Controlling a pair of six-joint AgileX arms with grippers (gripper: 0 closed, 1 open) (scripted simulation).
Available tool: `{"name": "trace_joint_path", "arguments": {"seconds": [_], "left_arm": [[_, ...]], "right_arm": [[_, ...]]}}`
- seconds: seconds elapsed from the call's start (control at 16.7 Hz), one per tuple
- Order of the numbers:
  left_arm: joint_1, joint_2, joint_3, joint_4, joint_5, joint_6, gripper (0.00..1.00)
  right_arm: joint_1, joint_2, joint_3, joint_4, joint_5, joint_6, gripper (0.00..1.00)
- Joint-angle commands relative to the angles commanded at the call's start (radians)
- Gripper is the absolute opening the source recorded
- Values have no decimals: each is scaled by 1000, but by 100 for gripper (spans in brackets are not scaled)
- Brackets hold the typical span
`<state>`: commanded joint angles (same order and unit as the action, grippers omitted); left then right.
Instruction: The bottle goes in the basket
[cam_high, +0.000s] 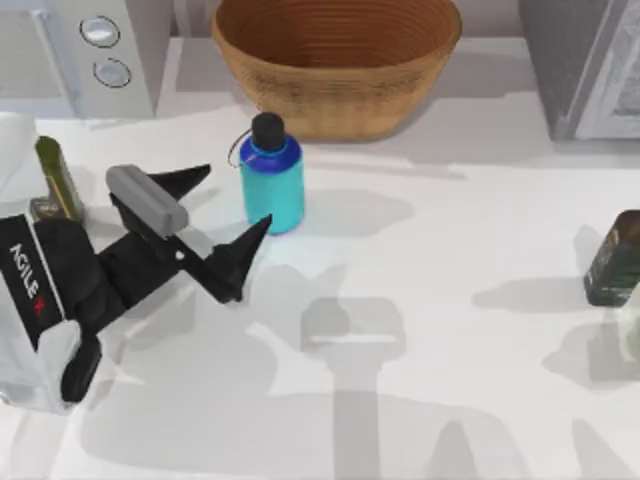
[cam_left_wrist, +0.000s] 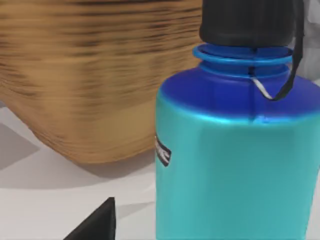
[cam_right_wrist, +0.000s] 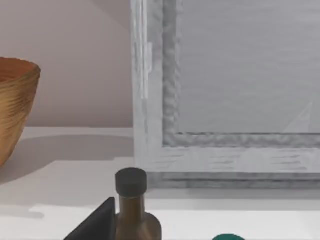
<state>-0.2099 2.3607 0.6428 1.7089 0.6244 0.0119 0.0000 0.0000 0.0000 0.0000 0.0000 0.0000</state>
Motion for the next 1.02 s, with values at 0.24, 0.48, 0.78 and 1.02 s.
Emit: {"name": "trace_joint_path", "arguments": {"seconds": [0.24, 0.48, 0.78, 1.02], "left_arm": [[-66, 8, 40, -30, -65, 1, 100], [-112, 33, 159, -121, -111, -1, 100], [-106, 54, 258, -199, -107, -1, 100], [-106, 54, 258, -199, -107, -1, 92]], "right_arm": [[0, 0, 0, 0, 0, 0, 100], [0, 0, 0, 0, 0, 0, 100], [0, 0, 0, 0, 0, 0, 100], [0, 0, 0, 0, 0, 0, 100]]}}
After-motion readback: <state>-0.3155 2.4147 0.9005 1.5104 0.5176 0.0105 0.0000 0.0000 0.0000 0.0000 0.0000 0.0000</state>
